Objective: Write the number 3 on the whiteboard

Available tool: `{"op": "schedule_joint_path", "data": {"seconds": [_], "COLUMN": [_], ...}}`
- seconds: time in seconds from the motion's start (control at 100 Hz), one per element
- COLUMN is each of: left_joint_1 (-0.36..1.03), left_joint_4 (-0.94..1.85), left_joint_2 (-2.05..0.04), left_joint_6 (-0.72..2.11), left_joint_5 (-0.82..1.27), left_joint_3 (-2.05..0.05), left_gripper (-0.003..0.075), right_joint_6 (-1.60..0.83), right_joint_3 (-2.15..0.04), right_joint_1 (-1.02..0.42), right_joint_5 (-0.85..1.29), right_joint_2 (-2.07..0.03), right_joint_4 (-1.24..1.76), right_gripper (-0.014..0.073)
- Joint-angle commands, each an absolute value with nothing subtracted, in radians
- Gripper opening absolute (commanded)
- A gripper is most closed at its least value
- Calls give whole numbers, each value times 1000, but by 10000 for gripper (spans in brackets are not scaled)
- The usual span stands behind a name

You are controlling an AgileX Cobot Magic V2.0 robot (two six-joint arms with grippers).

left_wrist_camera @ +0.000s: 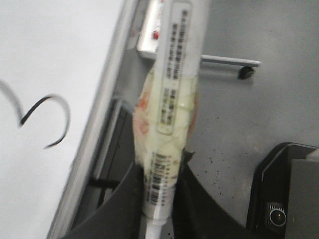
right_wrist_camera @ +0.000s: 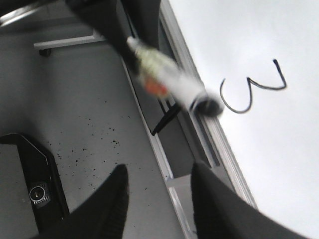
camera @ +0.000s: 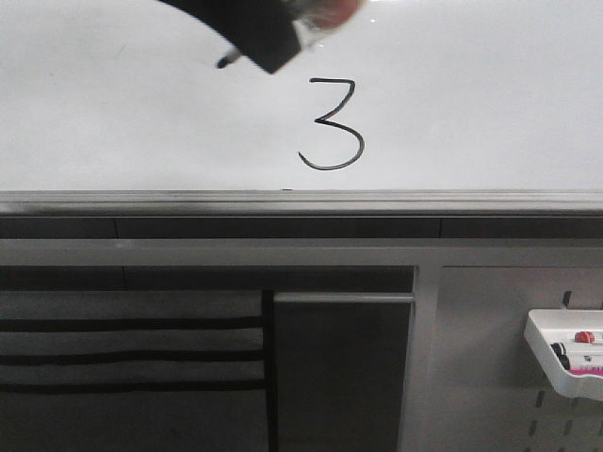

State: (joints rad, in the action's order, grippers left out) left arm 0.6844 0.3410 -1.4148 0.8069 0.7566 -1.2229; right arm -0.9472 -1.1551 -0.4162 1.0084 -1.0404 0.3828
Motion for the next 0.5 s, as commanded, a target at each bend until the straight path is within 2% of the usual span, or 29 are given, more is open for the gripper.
{"op": "schedule_joint_path", "data": {"seconds": [0.0, 0.25, 0.49], "left_joint_1": [588, 309, 198], "left_joint_4": [348, 406, 552], "left_joint_2": [-1385, -1385, -1385], "left_joint_6": [709, 571, 571], "left_joint_5": [685, 471, 241], "left_joint_3": [-1224, -1058, -956], "left_gripper": [-18, -18, -18], "right_joint_6": [-900, -897, -896], "right_joint_3": [-1184, -1184, -1184], "right_joint_1": [-355, -267, -267], "right_joint_5": [983, 1040, 1054], "right_joint_2": [-993, -976, -976], "right_joint_4": [403, 403, 419], "right_gripper": [262, 257, 257]}}
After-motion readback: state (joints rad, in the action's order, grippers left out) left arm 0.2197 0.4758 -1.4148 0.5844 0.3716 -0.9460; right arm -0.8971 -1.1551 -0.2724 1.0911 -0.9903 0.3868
